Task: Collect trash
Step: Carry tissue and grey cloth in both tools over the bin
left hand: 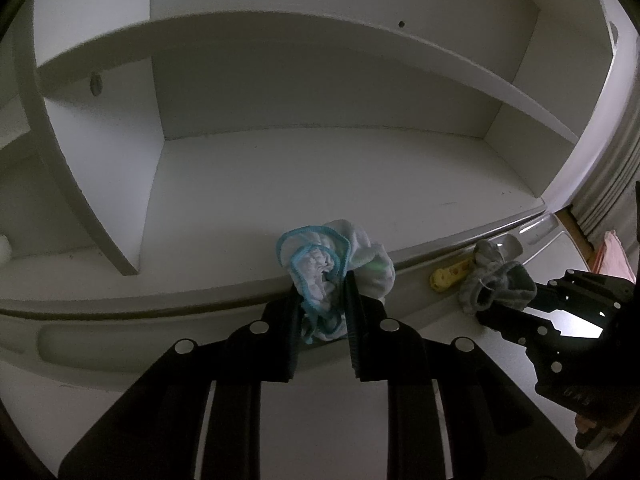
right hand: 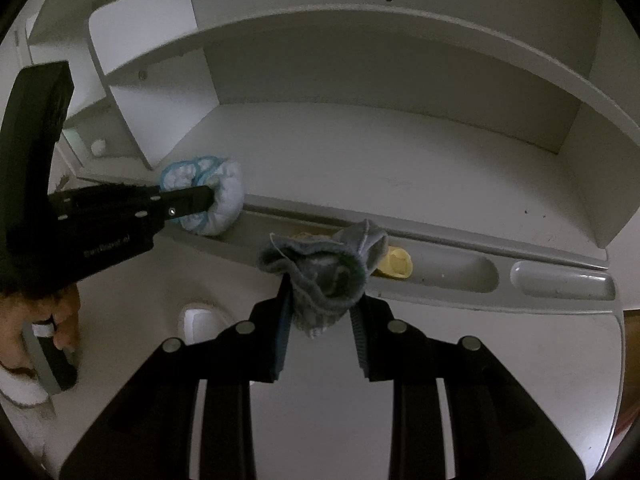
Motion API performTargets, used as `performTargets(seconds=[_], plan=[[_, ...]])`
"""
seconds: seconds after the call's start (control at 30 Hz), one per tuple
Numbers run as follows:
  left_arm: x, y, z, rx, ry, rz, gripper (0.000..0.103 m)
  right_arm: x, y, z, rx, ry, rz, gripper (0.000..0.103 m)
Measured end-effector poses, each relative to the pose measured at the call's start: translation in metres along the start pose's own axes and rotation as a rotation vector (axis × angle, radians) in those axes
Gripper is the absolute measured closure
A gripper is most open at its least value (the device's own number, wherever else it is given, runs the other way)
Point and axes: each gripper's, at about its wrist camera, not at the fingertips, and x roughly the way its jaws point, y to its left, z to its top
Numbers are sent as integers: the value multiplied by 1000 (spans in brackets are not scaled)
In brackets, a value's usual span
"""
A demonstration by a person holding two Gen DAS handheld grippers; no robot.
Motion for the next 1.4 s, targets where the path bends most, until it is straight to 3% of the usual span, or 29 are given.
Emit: performTargets(seconds=[0.17,0.23,0.33,0.43,0.53,0.63,0.7,0.83,0.87,0.97,1.03,1.1,1.17,1.4], plan=[[-31,-16,5,24,-61,-12,85,-36,-6,1,43,-81,-20,76],[-50,-27,1,32,-89,-26,85,-63,-12,-10,62,-123,-24,76],[-86,-61,-11,57,-114,-106,85,-123,-28,-47,98,-205,-56,76],[-127,-130,-32,176,-149,-205,85,-201,-54,-105,186,-302,-40,76],[-157,-214,-71,302,-131,-367,85,-285,-90,-188,303,-357,-158,76],[-173,-297,-127,433,-60,-522,85,-341,-127,-260,415,-340,-231,76],[-175,-349,-172,506,17,-612,85,-366,-158,-319,498,-265,-302,76],[-151,-416,-254,597,188,-673,85,-354,-205,-424,631,-36,-328,76],[-129,-436,-290,634,294,-667,85,-335,-217,-458,686,55,-300,76],[-65,-459,-370,689,522,-586,85,-269,-242,-552,830,260,-225,76],[-28,-461,-404,710,611,-506,85,-238,-250,-593,916,322,-173,76],[-6,-459,-424,737,652,-463,85,-223,-251,-610,934,366,-151,76],[4,-456,-433,723,686,-467,85,-221,-250,-614,914,379,-156,76],[28,-485,-422,678,723,-465,85,-207,-265,-620,974,362,-107,76]])
